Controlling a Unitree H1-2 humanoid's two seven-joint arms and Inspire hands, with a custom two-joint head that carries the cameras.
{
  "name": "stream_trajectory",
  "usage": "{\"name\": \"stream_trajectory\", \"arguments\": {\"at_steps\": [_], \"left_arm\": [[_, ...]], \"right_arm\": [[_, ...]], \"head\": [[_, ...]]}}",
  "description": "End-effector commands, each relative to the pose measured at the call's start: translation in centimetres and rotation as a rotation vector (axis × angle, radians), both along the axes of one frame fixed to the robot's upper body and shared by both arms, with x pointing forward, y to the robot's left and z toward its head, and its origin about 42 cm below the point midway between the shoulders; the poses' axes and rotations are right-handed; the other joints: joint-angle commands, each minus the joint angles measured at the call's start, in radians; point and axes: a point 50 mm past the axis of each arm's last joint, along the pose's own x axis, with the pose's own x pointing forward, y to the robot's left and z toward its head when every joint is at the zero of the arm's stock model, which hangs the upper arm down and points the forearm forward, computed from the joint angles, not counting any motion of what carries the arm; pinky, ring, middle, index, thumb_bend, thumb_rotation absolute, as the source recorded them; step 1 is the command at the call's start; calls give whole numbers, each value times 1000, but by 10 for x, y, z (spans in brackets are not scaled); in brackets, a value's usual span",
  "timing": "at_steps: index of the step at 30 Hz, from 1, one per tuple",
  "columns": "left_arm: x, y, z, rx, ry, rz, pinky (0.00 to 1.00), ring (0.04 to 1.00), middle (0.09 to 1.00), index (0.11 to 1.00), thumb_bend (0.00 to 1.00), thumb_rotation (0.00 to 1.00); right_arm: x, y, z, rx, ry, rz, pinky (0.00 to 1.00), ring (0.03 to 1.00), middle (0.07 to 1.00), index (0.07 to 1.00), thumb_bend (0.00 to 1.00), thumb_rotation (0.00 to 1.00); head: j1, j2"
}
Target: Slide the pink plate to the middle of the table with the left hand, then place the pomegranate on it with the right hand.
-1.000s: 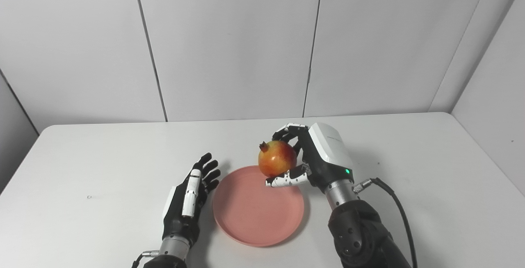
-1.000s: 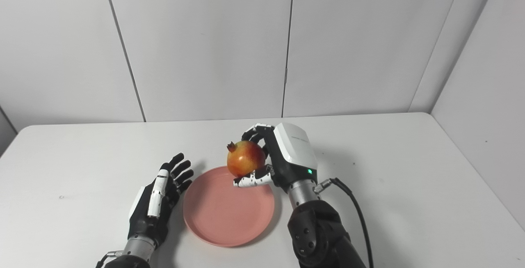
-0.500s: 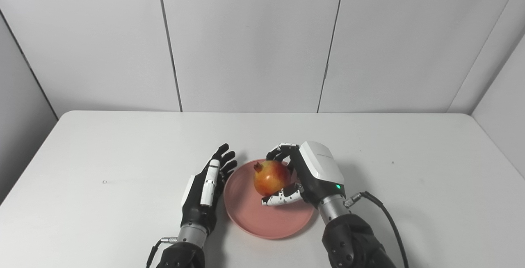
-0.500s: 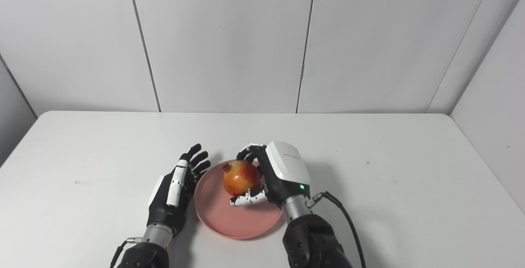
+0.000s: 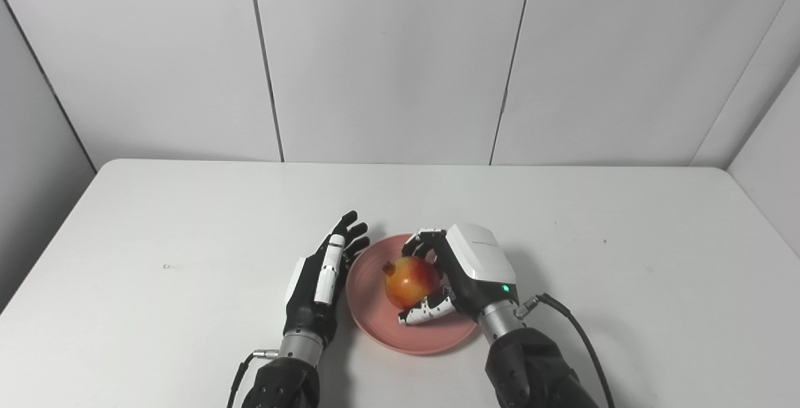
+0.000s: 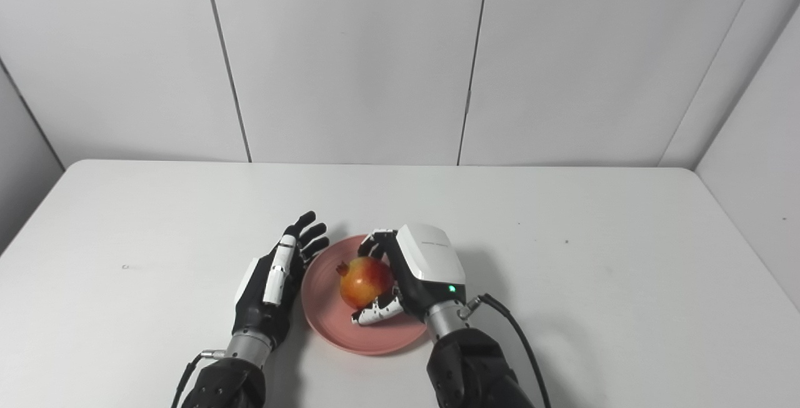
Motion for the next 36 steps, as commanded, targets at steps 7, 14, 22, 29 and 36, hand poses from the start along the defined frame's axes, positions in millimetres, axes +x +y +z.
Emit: {"name": "stream_trajectory", "arguments": {"at_steps": [7, 14, 22, 29, 36], "left_arm": [[4, -7, 16, -4, -67, -10, 861, 873, 883, 871, 415, 1000], [5, -7, 17, -6, -66, -13, 861, 874, 886, 872, 408, 1000], [5, -7, 17, -9, -67, -17, 863, 874, 889, 874, 408, 1000], [6, -6, 17, -11, -65, -14, 860, 872, 887, 870, 408, 1000], [5, -4, 17, -4, -68, -13, 864, 873, 886, 872, 416, 1000]], "right_arm": [[0, 2, 9, -50, -42, 29, 432, 459, 452, 527, 524, 6], [-2, 1, 14, -119, -26, 48, 494, 626, 701, 723, 825, 332], [-3, -4, 21, -139, -32, 63, 740, 825, 868, 879, 986, 456], [-5, -13, 28, -91, -26, 80, 881, 909, 928, 941, 1000, 490], [-8, -26, 47, 8, -43, 91, 867, 914, 938, 958, 1000, 475]], "head": [[-3, 1], [-4, 2], [-5, 4], [-8, 4], [-12, 3]]}}
